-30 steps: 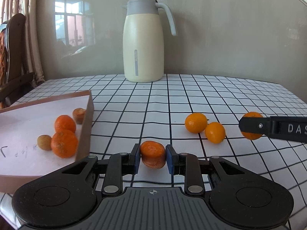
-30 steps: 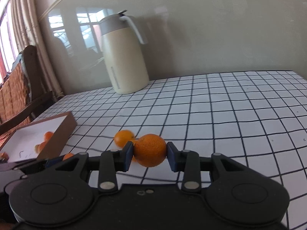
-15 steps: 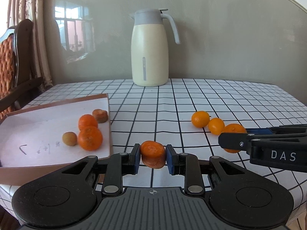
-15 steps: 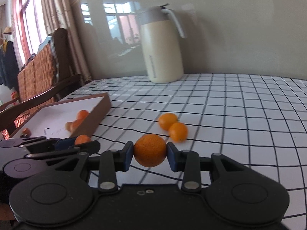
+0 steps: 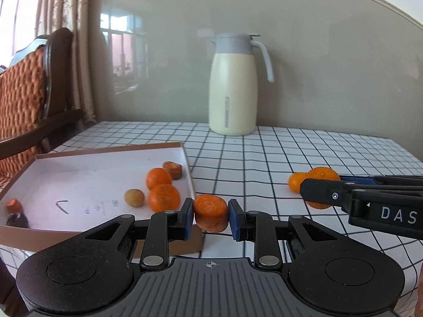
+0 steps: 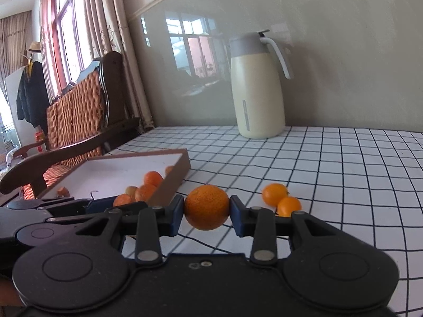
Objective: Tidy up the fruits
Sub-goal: 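Carry the carrot slice in the left tool over the box while the right tool carries the orange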
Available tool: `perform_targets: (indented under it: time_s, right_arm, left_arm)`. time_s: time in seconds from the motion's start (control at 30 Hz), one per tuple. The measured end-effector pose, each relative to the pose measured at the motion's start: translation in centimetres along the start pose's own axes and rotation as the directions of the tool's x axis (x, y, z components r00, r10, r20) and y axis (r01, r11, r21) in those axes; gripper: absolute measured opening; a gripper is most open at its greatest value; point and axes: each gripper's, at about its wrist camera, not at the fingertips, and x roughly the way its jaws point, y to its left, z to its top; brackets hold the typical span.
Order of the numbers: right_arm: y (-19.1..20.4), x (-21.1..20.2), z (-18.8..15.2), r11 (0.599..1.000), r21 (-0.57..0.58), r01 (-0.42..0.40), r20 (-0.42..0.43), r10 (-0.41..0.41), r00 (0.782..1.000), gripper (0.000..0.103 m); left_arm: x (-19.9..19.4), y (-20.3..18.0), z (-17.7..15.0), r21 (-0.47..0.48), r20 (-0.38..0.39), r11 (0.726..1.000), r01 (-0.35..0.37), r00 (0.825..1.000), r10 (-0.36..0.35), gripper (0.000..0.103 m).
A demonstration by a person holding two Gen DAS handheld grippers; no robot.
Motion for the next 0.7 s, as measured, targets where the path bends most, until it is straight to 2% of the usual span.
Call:
perform_targets:
  time_s: [0.7]
  right_arm:
    - [4.2, 1.5, 1.6, 0.999, -0.045, -0.03, 0.112, 0.035, 0.993, 0.029]
  left_arm:
    - [-1.6, 5.9, 0.7, -0.122, 0.077, 0.984, -0.13, 0.987, 0.14, 0.028]
